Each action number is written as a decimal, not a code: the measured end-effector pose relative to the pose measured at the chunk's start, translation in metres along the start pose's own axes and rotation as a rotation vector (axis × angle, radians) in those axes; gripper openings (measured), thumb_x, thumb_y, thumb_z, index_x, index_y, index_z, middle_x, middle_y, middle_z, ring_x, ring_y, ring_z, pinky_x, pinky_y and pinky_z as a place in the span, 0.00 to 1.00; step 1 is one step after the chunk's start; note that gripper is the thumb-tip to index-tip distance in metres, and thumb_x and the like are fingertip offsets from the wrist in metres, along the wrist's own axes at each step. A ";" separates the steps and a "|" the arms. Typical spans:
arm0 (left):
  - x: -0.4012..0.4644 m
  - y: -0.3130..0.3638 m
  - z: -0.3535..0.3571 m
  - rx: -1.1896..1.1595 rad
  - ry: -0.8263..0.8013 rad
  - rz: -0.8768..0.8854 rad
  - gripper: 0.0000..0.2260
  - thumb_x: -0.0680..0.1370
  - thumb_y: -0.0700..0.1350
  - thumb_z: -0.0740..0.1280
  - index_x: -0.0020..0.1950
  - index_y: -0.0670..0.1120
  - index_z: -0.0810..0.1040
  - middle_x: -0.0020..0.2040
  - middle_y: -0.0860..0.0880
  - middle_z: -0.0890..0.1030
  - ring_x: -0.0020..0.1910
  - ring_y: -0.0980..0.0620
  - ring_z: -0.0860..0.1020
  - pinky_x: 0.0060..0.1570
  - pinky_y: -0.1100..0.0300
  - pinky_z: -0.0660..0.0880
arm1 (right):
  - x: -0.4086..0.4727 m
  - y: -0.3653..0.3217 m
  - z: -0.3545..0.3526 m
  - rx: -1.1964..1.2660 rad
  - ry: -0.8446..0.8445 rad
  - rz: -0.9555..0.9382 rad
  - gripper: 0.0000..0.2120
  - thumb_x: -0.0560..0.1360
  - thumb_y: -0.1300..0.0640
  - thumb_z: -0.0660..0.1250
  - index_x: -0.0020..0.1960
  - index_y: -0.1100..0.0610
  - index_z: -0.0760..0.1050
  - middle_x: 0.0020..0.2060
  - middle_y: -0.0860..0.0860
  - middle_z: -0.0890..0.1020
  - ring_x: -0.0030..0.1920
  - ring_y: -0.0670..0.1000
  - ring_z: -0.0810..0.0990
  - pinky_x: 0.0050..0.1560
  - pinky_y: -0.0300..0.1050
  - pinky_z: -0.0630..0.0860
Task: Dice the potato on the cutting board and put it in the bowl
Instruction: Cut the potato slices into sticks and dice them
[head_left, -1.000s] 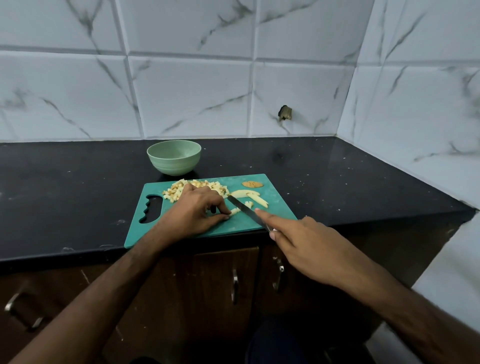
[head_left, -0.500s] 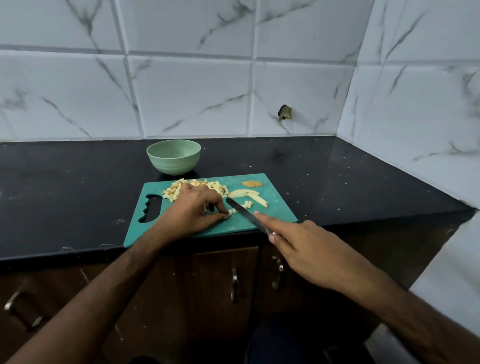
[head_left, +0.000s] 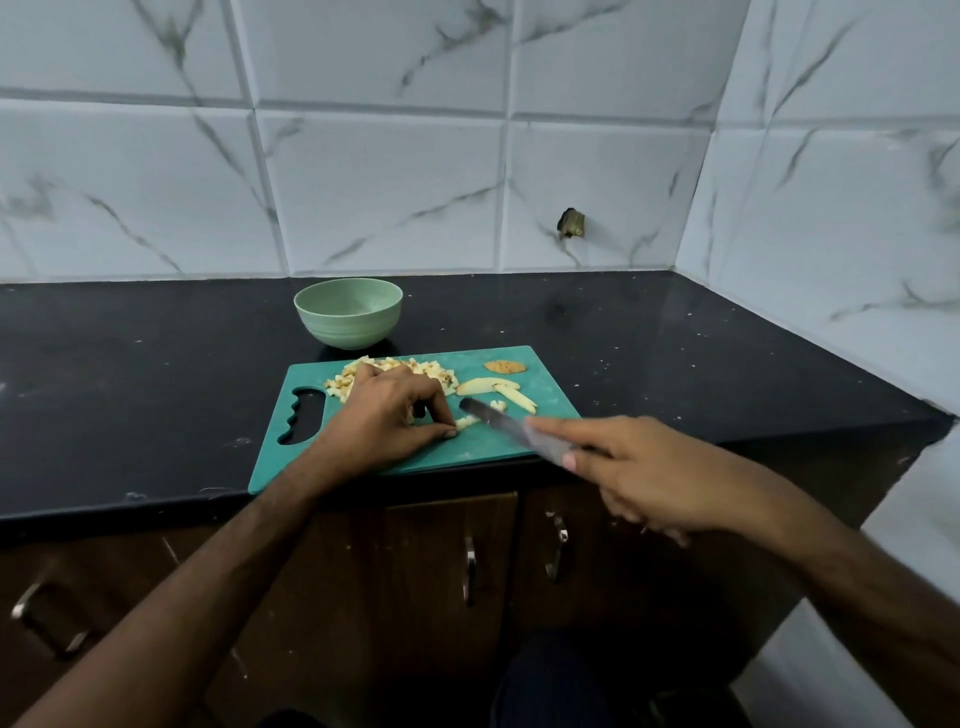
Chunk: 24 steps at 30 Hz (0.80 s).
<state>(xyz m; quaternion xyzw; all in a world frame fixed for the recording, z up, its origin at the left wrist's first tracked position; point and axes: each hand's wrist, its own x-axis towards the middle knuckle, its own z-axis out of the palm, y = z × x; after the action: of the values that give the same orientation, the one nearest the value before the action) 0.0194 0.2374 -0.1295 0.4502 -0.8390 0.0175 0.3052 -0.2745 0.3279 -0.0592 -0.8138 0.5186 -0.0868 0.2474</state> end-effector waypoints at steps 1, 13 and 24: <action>0.000 0.000 0.000 -0.002 -0.004 -0.007 0.07 0.72 0.55 0.77 0.42 0.60 0.79 0.41 0.67 0.77 0.47 0.67 0.73 0.50 0.58 0.58 | 0.001 0.004 -0.006 0.053 0.035 -0.005 0.23 0.86 0.48 0.56 0.75 0.26 0.58 0.28 0.49 0.75 0.21 0.45 0.73 0.24 0.40 0.74; 0.012 0.009 0.005 0.096 -0.138 0.189 0.19 0.83 0.61 0.54 0.69 0.57 0.74 0.64 0.59 0.75 0.63 0.63 0.72 0.59 0.55 0.63 | 0.073 0.060 -0.010 1.070 0.395 -0.049 0.19 0.85 0.55 0.59 0.73 0.40 0.72 0.26 0.53 0.67 0.18 0.46 0.61 0.20 0.36 0.63; 0.047 0.007 0.015 0.295 -0.188 0.395 0.14 0.83 0.57 0.57 0.60 0.55 0.80 0.55 0.56 0.79 0.54 0.55 0.76 0.54 0.50 0.67 | 0.130 0.072 0.007 1.212 0.519 -0.080 0.20 0.85 0.56 0.60 0.74 0.40 0.72 0.26 0.54 0.68 0.19 0.47 0.62 0.19 0.37 0.62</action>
<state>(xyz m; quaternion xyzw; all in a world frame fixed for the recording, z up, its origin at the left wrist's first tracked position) -0.0122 0.2020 -0.1155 0.3171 -0.9236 0.1570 0.1479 -0.2711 0.1899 -0.1157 -0.5017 0.3902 -0.5658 0.5253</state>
